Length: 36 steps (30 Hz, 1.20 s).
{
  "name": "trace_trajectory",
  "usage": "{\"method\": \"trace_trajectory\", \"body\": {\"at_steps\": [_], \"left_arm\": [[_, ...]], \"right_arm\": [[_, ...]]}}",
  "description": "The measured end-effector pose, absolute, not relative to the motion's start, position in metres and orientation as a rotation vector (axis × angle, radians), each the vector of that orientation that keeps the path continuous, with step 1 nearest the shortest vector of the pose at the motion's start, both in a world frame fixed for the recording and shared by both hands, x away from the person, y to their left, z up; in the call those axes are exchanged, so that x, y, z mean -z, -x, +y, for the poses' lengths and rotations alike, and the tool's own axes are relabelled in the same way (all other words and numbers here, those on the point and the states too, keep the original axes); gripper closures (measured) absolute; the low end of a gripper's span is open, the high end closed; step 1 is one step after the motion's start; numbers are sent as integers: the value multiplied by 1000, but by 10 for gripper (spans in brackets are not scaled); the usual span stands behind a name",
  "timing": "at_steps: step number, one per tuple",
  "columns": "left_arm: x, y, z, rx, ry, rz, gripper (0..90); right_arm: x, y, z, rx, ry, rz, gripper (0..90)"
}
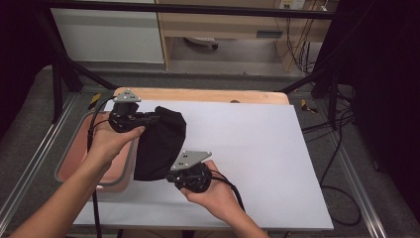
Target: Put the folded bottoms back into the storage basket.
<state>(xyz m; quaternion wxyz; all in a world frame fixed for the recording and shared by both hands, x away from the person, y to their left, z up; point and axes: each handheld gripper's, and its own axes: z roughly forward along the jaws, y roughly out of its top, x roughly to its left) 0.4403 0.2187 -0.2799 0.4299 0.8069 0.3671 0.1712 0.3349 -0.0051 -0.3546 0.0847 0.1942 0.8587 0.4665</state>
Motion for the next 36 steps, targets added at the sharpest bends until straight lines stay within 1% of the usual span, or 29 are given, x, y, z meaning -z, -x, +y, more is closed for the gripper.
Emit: {"method": "trace_trajectory", "body": {"at_steps": [14,36], "left_arm": [[280,-441,238,-431,-1994,945,770],[275,-443,269,-444,-1976,986,769]], "right_arm": [[358,-341,10,-1386,-568,2573,847],[350,-350,43,-1407,-503,2585,848]]}}
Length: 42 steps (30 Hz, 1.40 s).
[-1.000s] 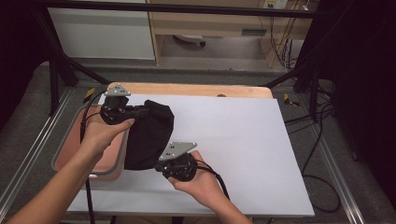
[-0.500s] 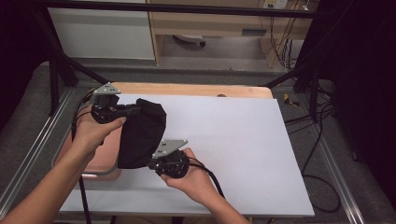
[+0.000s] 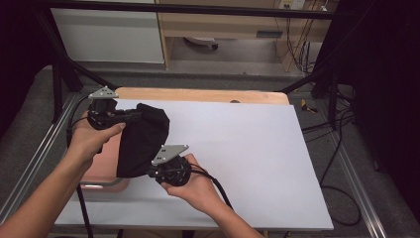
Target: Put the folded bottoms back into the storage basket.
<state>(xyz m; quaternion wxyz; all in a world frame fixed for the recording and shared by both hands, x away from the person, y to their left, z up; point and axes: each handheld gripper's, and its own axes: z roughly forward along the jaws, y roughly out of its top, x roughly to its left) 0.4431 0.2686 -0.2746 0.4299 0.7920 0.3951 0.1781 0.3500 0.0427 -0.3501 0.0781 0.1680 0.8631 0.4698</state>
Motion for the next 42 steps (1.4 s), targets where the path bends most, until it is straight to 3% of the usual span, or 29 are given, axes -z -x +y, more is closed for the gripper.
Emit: {"method": "trace_trajectory", "body": {"at_steps": [20,42], "left_arm": [[268,-445,307,-486,-1933,1046,767],[270,-443,322,-495,-1904,1069,766]], "right_arm": [[343,-365,75,-1455,-465,2547,850],[343,-368,91,-1451,-466,2542,850]]}}
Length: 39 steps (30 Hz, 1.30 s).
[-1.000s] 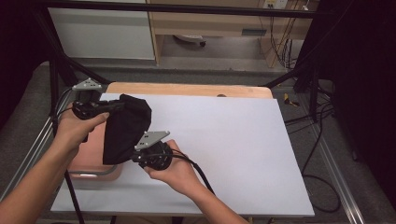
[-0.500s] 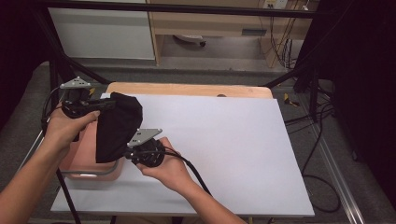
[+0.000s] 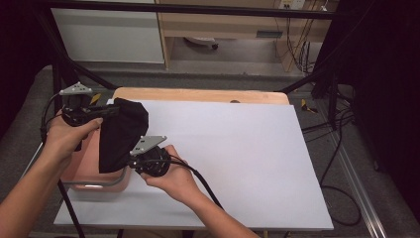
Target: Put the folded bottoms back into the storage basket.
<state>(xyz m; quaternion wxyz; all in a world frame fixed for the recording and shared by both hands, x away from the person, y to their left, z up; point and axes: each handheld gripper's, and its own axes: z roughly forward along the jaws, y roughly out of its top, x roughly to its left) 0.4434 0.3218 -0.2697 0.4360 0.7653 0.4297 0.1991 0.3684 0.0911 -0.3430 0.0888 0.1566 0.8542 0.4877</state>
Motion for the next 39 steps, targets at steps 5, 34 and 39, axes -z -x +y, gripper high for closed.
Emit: {"method": "trace_trajectory", "body": {"at_steps": [5,34,39], "left_arm": [[272,-443,324,-491,-1899,1073,765],[278,-439,345,-489,-1861,1105,765],[279,-439,347,-495,-1858,1110,765]], "right_arm": [[344,-368,93,-1454,-463,2544,850],[354,-364,117,-1496,-464,2515,849],[354,-365,119,-1499,-469,2509,849]]}}
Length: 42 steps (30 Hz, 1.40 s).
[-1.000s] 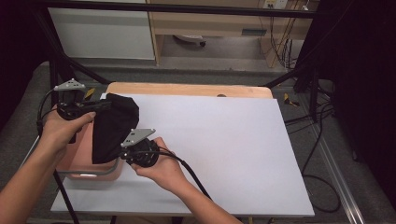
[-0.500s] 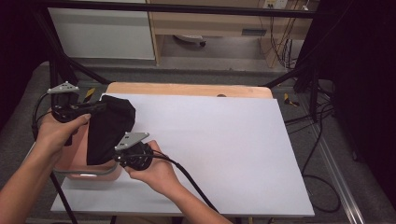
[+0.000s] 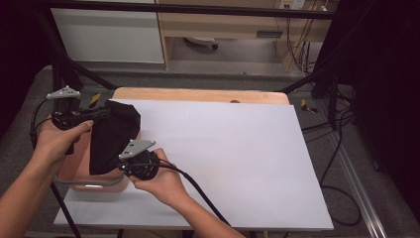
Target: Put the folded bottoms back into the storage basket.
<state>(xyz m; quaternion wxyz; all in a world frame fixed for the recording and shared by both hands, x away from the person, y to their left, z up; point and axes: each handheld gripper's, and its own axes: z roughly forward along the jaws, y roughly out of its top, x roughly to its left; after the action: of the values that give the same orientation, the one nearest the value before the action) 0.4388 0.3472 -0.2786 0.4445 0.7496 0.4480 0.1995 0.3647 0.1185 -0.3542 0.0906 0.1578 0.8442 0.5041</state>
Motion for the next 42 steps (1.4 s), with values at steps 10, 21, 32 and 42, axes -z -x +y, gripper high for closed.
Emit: {"method": "trace_trajectory", "body": {"at_steps": [10,21,32,42], "left_arm": [[279,-438,350,-501,-1858,1115,765],[280,-437,355,-509,-1850,1122,764],[282,-437,361,-511,-1849,1134,764],[285,-437,364,-515,-1854,1140,764]], "right_arm": [[354,-365,122,-1507,-463,2505,849],[355,-365,130,-1504,-449,2512,849],[357,-365,137,-1503,-434,2519,849],[359,-366,140,-1505,-434,2521,849]]}}
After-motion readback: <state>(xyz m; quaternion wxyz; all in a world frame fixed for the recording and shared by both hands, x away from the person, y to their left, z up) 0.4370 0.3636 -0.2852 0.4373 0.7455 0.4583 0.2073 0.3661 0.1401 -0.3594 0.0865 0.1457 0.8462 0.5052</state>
